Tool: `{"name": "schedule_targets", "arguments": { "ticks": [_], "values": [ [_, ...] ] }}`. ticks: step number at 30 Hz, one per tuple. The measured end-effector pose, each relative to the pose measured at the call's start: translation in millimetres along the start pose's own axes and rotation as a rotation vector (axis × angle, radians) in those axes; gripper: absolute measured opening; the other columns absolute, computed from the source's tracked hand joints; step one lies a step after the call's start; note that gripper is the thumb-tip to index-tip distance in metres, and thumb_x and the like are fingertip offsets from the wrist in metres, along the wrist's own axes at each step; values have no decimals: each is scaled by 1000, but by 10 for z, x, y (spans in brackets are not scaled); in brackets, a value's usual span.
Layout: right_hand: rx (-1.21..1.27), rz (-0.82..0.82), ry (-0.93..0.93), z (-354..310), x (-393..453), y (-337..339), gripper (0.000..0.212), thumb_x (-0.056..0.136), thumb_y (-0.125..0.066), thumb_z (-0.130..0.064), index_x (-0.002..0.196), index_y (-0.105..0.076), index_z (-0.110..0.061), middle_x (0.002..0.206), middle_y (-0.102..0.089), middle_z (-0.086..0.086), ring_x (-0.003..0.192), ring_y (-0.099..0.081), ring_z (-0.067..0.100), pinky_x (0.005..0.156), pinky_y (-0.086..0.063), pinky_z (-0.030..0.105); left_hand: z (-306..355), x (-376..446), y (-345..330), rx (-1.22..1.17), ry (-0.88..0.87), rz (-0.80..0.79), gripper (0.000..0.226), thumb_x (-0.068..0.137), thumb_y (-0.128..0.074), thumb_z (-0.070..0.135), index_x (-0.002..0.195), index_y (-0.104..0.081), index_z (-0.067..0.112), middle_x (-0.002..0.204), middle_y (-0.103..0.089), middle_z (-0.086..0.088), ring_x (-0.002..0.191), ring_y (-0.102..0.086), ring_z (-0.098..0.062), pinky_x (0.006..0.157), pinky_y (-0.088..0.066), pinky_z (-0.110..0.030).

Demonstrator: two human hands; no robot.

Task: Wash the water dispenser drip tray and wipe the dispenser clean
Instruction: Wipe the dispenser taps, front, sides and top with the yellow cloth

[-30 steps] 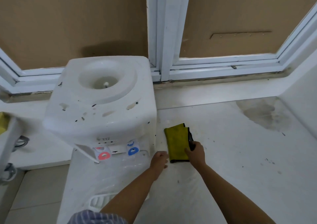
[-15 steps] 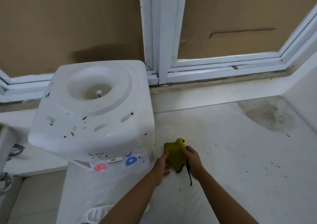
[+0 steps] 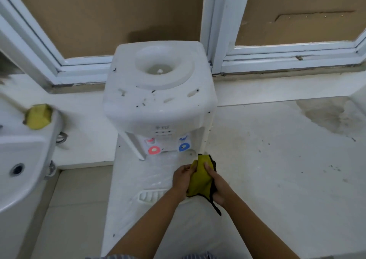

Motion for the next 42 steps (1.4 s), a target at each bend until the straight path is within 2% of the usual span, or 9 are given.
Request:
{"name": "schedule_targets", "arguments": {
  "ticks": [3,8,10,13,19,25,32,39,42],
  "values": [
    [129,-38,40,155,70,-240,49,96,-53,-41,130,-58,-5,122,-66,20,109,-66,33,84,-57,47,3,-44,381,-125,17,51,54,82,-68,52,104,-66,2,96,-68,-13,88,-66,-29,77,-58,-40],
    [88,2,-2,285,330,-510,51,98,-46,-48,121,-62,-6,103,-73,16,105,-63,34,95,-47,57,120,-100,1145,-305,-40,233,20,97,-52,20,106,-58,4,88,-55,-9,70,-52,-18,61,-46,-29],
    [158,52,22,274,453,-578,55,96,-44,-56,106,-65,-6,94,-73,16,103,-61,36,102,-41,59,201,-105,1419,-238,-117,324,20,94,-57,17,110,-53,6,98,-56,-13,73,-53,-17,65,-48,-30],
    [243,128,44,243,601,-681,53,100,-34,-52,103,-64,-9,89,-72,17,86,-67,35,84,-53,52,401,-46,1716,-86,-205,390,48,85,-71,17,125,-46,9,121,-54,-17,94,-56,-23,83,-50,-37],
    [238,466,306,180,998,-652,45,98,-48,-34,137,-53,-11,136,-56,23,101,-61,35,87,-53,48,957,160,1850,167,-471,262,92,76,-81,27,149,-27,15,143,-38,-9,123,-48,-26,101,-45,-38],
    [396,602,425,262,928,-1056,37,102,-47,-32,136,-53,-20,112,-66,4,108,-60,28,92,-50,38,1037,342,1785,283,-603,120,79,76,-64,60,144,-35,32,130,-56,4,119,-52,-19,100,-49,-47],
    [166,497,276,585,1146,-1506,31,103,-41,-18,129,-53,-6,113,-59,7,104,-58,30,86,-49,39,1015,358,1810,322,-653,109,74,83,-57,59,145,-32,29,131,-52,1,118,-50,-19,101,-48,-46],
    [141,725,427,258,1025,-929,30,100,-47,-18,120,-65,-5,89,-64,1,81,-58,20,70,-49,29,984,370,1812,286,-688,102,77,81,-57,67,146,-31,34,129,-53,5,119,-53,-17,94,-53,-48],
    [137,752,411,199,1020,-886,31,100,-45,-19,124,-63,-9,99,-59,4,85,-53,20,61,-41,25,989,388,1832,288,-685,59,77,84,-58,60,148,-29,30,132,-54,6,121,-53,-16,97,-51,-48]
  ]
}}
Point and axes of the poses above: each hand's wrist, its own x-axis towards the middle knuckle, its own y-axis out of the back of the hand, z = x × y, the point moved 5 cm from there along x, towards the middle knuckle
